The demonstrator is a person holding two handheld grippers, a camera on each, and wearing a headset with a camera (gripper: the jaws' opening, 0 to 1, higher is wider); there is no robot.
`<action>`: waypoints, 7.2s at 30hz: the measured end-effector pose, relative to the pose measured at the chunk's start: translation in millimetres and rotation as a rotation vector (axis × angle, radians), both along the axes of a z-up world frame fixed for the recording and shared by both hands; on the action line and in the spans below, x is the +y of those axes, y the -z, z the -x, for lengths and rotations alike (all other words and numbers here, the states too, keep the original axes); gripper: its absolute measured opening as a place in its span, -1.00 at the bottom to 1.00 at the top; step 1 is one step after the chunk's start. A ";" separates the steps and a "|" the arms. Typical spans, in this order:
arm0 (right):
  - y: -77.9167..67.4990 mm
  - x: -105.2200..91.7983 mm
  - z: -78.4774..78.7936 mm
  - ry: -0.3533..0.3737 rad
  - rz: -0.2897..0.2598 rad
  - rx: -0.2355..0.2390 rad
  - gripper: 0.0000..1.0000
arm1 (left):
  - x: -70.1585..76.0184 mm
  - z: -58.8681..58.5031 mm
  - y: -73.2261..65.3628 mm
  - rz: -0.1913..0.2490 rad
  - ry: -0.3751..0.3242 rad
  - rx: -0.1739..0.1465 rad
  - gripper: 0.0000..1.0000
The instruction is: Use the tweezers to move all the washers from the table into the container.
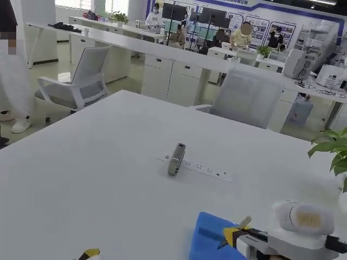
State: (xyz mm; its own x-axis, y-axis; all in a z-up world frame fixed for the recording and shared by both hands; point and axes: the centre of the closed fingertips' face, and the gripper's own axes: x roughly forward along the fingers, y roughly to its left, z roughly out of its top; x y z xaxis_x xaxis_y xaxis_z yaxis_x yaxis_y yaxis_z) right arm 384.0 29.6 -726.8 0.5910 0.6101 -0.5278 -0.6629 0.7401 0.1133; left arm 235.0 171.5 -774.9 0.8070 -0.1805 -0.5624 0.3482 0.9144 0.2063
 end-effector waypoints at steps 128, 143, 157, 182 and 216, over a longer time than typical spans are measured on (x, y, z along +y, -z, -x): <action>46.3 -21.2 2.0 -0.042 0.223 0.104 -0.96 | 4.5 -0.6 2.5 0.002 -0.020 0.013 0.58; 87.2 -17.9 -3.8 -0.066 0.309 0.207 -0.96 | 5.1 -0.2 4.9 -0.004 -0.022 0.026 0.57; 92.3 -21.2 -1.6 -0.037 0.289 0.237 -0.94 | 6.8 0.1 6.5 -0.010 -0.029 0.034 0.57; 49.6 -32.8 15.2 -0.027 0.234 0.180 -0.94 | 5.5 0.2 2.9 -0.011 -0.023 0.015 0.57; 79.9 -53.2 82.8 -0.055 0.262 0.269 -0.94 | 4.9 1.0 2.4 -0.003 -0.020 0.013 0.57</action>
State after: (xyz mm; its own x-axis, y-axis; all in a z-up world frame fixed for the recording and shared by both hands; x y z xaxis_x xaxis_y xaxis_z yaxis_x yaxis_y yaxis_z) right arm 301.1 -23.5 -806.6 0.3805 0.4606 -0.8019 -0.6748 0.7312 0.0998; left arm 234.1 176.4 -777.4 0.8027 -0.1630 -0.5736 0.3331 0.9204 0.2046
